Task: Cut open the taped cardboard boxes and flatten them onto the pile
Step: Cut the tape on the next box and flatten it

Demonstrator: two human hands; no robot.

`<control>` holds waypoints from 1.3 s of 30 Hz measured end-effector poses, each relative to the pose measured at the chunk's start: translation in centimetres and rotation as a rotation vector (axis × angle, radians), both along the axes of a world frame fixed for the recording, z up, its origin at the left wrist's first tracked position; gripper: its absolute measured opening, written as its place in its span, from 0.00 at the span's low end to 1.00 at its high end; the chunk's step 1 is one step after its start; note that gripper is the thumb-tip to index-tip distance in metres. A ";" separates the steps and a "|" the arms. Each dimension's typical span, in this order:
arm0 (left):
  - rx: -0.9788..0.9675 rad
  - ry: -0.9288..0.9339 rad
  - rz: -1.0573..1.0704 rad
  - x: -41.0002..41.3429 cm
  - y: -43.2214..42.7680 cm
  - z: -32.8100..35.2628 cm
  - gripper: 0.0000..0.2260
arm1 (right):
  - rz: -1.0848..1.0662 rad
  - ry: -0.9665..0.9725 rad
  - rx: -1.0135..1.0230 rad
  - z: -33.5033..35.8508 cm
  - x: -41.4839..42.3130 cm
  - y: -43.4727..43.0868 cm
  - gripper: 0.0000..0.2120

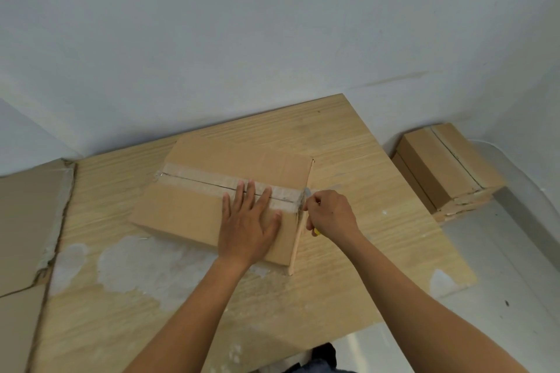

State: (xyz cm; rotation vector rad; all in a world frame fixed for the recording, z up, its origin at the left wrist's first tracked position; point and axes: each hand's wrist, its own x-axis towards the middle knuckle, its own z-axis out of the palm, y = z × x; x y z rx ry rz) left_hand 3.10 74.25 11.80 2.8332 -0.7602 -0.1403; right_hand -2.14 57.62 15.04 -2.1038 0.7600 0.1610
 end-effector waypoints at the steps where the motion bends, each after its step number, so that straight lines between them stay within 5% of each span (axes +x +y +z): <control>1: -0.004 -0.001 0.000 0.0 0.0 0.0 0.36 | -0.005 0.000 -0.020 0.1 0.1 0.0 0.15; 17: -0.100 -0.016 0.021 0.6 0.0 -0.8 0.32 | 0.180 0.088 -0.164 -0.5 -0.7 1.4 0.18; 27: -0.140 -0.007 0.021 0.8 -0.1 -0.7 0.32 | 0.266 0.186 0.177 1.6 -5.4 1.0 0.15; 34: -0.117 -0.029 0.001 0.8 0.3 -1.0 0.32 | 0.022 0.181 -0.299 -4.7 -5.1 -5.1 0.16; 39: -0.119 -0.036 -0.004 0.7 0.2 -0.9 0.31 | -0.035 0.225 -0.388 -7.0 -5.9 -5.8 0.08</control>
